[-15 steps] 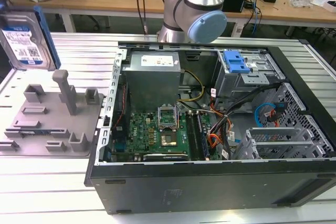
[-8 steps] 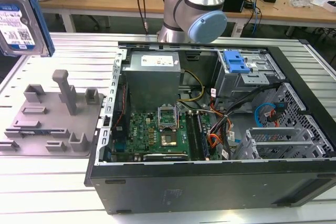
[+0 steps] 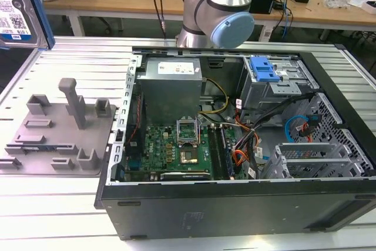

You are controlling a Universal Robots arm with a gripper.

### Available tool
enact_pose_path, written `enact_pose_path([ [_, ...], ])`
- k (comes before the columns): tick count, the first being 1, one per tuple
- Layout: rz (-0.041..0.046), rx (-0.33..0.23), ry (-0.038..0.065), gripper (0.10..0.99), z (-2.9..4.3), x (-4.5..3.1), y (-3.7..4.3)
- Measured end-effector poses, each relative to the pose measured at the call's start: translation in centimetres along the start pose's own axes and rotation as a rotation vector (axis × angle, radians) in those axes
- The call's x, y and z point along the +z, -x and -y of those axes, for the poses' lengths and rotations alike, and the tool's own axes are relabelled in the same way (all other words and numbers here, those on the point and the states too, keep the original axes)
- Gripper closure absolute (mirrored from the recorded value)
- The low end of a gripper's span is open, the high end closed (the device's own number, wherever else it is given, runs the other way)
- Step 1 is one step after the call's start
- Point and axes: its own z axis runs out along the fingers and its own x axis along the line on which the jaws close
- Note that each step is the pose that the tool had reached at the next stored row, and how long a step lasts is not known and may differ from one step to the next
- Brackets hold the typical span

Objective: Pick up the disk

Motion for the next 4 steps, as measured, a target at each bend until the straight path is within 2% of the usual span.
enact_pose_path([
  [4,0.0000,0.000,0.000,0.718,0.00,0.00,0.00],
])
